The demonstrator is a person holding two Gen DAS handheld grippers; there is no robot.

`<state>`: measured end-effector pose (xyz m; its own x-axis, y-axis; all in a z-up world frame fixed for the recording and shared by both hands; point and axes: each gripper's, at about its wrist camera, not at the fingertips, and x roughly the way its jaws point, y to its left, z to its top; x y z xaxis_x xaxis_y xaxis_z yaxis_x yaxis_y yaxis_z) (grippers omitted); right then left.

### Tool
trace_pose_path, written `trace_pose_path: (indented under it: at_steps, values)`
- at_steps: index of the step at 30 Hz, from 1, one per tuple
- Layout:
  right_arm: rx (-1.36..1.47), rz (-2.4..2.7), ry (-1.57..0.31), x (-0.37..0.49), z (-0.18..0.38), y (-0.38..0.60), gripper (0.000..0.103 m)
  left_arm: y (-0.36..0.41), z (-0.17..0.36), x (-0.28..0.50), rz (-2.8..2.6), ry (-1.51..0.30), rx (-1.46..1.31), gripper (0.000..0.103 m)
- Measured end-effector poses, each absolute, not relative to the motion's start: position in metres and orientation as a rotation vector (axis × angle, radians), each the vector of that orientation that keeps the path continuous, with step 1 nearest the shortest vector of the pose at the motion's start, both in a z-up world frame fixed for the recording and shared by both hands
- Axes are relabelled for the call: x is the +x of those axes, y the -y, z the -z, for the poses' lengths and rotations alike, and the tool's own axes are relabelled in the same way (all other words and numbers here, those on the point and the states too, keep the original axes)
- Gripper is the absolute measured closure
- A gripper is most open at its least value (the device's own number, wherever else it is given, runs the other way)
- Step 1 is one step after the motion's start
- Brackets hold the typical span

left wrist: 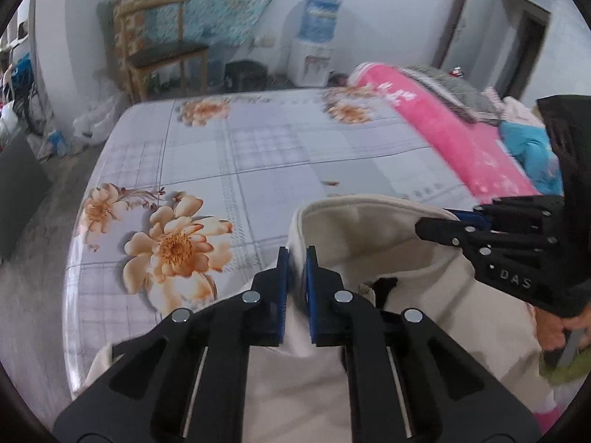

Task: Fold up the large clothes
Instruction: 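Lift the collar with both tools and fold it over toward the hem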

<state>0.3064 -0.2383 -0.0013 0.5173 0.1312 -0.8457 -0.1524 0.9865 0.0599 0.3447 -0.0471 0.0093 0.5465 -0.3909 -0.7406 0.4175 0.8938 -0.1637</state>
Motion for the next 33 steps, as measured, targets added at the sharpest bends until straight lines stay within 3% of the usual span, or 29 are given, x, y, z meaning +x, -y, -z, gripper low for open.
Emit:
trace_pose_path:
  at_steps: [6,11,13,15,18,20,26,29,33]
  values:
    - [-0.138,-0.205,-0.946,0.235,-0.015,0.229,0.094,0.043,-0.032,0.271,0.57,-0.824,0.095,0.096]
    - [-0.211,-0.23,-0.95,0.184,0.006,0.223,0.09,0.049,-0.004,0.22,0.574,-0.849,0.2,0.093]
    - [-0.273,-0.232,-0.978,0.173,0.024,0.221,0.078,0.049,0.015,0.212,0.555,-0.889,0.22,0.087]
    - [-0.334,-0.228,-1.027,0.165,0.041,0.219,0.068,0.047,0.03,0.204,0.561,-0.945,0.225,0.068]
    - [-0.369,-0.232,-1.037,0.144,0.039,0.227,0.065,0.037,0.028,0.183,0.593,-0.926,0.236,0.059]
    - [-0.316,-0.269,-1.007,0.13,0.022,0.238,0.065,0.029,0.013,0.17,0.641,-0.872,0.221,0.054]
    - [-0.046,-0.35,-0.881,0.142,-0.034,0.254,0.066,0.035,-0.029,0.171,0.636,-0.718,0.143,0.054]
    - [0.033,-0.376,-0.908,0.173,-0.023,0.239,0.079,0.058,-0.018,0.197,0.573,-0.762,0.134,0.061]
    - [-0.005,-0.353,-1.022,0.199,0.026,0.214,0.086,0.073,0.026,0.226,0.481,-0.897,0.135,0.066]
